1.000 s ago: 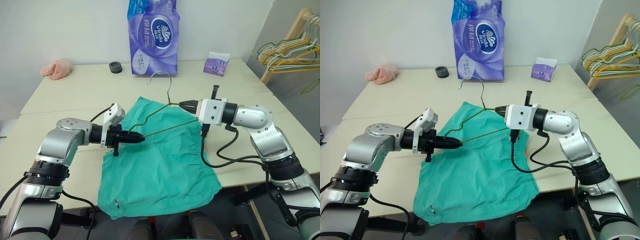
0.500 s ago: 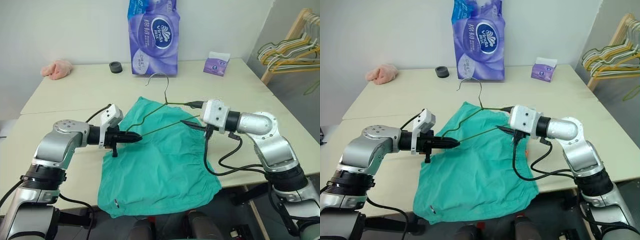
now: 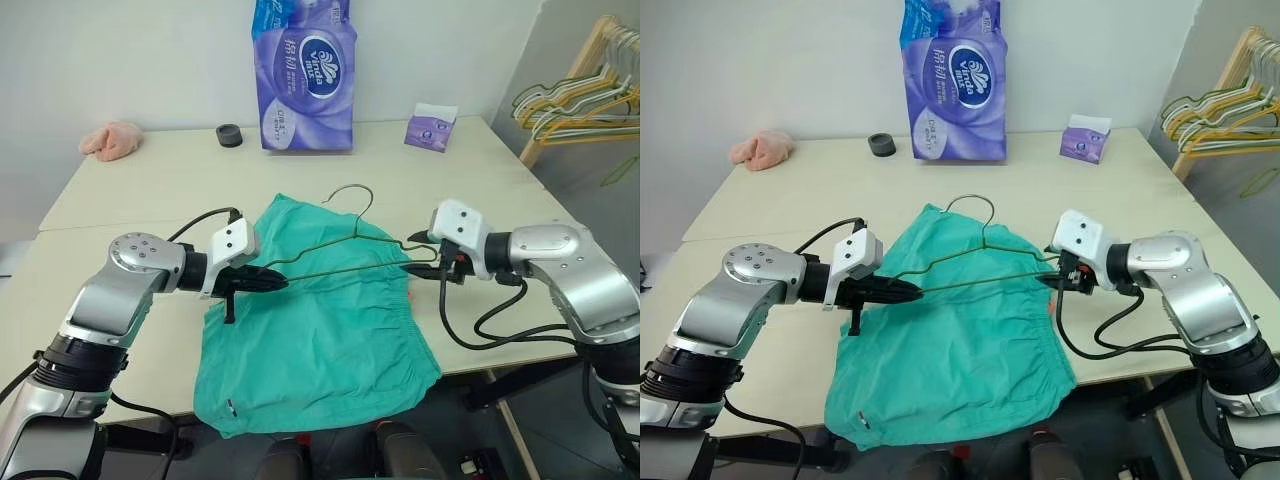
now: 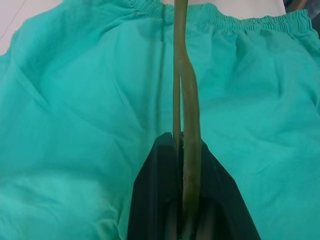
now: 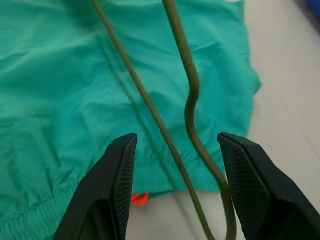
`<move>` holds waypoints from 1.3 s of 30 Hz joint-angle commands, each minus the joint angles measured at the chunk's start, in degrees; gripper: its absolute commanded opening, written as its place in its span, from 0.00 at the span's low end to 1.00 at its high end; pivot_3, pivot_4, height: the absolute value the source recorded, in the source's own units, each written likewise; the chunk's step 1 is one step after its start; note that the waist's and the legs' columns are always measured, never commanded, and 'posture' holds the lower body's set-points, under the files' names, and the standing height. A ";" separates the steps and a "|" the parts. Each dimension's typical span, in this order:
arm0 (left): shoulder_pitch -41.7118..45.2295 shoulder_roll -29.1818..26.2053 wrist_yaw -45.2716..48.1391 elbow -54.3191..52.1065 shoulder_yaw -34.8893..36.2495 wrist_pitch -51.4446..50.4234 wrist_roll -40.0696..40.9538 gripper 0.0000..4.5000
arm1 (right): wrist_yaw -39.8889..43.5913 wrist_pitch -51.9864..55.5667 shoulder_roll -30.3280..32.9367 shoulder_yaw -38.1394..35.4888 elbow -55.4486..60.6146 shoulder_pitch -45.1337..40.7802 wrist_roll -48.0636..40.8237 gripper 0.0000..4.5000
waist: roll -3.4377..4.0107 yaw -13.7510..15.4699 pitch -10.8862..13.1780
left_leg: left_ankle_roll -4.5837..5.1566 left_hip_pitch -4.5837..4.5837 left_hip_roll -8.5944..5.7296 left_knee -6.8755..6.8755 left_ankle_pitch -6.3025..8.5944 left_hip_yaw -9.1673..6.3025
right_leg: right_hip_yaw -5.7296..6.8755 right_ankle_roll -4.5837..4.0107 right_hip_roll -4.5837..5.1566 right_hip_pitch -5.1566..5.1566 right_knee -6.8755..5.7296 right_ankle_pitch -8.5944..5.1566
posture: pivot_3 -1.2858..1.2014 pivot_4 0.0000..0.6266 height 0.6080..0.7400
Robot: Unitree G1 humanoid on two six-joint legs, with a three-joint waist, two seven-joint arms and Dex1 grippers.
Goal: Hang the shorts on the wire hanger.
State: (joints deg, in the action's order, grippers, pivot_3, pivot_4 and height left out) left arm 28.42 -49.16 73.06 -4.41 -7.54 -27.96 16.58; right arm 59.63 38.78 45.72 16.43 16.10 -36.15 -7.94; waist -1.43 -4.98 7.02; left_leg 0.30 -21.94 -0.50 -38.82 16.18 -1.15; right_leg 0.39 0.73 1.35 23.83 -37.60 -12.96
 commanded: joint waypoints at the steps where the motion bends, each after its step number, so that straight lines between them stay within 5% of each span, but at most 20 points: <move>1: 1.23 -0.80 0.41 -2.38 0.10 1.30 -0.26 0.00 | 3.21 -3.62 0.71 2.83 -2.71 -3.03 1.95 0.60 | 0.00 0.00 0.00 | 0.00 0.00 0.00 0.00 0.00 0.02 | 0.01 0.00 0.00 0.01 0.00 0.00 | 0.46 0.14 1.00; 5: 1.16 -0.77 0.42 -2.69 -0.04 1.62 -0.69 0.00 | 4.96 -4.85 -0.17 4.53 -5.61 -4.89 2.78 0.48 | 0.00 0.07 0.00 | 0.00 -0.01 0.00 -0.01 0.00 0.03 | 0.01 0.00 0.00 0.03 -0.03 0.00 | 0.46 0.14 1.00; 11: 0.80 -0.73 0.63 -2.49 -0.38 3.06 -1.49 0.00 | 8.28 -3.13 -0.75 4.59 -5.53 -5.35 0.86 0.02 | -0.01 0.29 0.00 | 0.00 -0.03 0.00 -0.02 0.00 0.03 | 0.01 0.00 0.01 0.04 -0.03 0.00 | 0.47 0.13 1.00; 20: 0.80 4.13 -2.52 0.14 2.60 3.22 1.81 0.00 | 9.05 1.39 -0.95 2.35 -1.75 -2.55 -1.41 0.01 | -0.02 0.32 -0.01 | -0.01 -0.06 0.00 -0.03 0.00 0.05 | 0.00 -0.01 0.01 0.11 -0.08 0.00 | 0.46 0.12 1.00; 27: 3.98 11.02 -13.92 9.64 13.18 4.04 4.35 0.50 | 7.69 6.92 3.13 -3.87 4.01 5.30 -4.99 0.00 | -0.06 0.46 -0.04 | -0.01 -0.15 0.02 -0.10 0.00 -0.02 | -0.03 0.00 0.24 0.20 -0.20 0.00 | 0.45 0.12 1.00; 32: 4.41 11.36 -14.49 12.47 16.54 2.31 7.39 0.50 | 5.21 14.02 6.52 -12.35 8.87 14.08 -10.34 0.00 | -0.07 0.30 -0.05 | -0.02 -0.16 0.02 -0.08 0.01 -0.03 | -0.03 0.00 0.26 0.20 -0.17 0.00 | 0.44 0.13 1.00; 39: -0.86 8.11 -6.87 9.16 10.95 7.73 4.47 0.50 | 0.82 27.59 6.58 -31.32 13.20 32.10 -19.27 0.00 | -0.07 0.22 -0.05 | -0.03 -0.12 0.02 -0.07 0.02 0.01 | -0.08 -0.01 0.26 0.17 -0.18 0.00 | 0.43 0.15 1.00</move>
State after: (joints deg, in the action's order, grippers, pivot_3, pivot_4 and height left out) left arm 27.58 -39.83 63.72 7.54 4.63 -22.84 21.87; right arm 61.44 63.23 52.44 -9.42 26.93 -6.36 -24.37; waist -1.50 -4.76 6.97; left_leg 0.27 -22.04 -0.48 -38.89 16.20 -1.15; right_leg 0.31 0.72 1.59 23.99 -37.78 -12.96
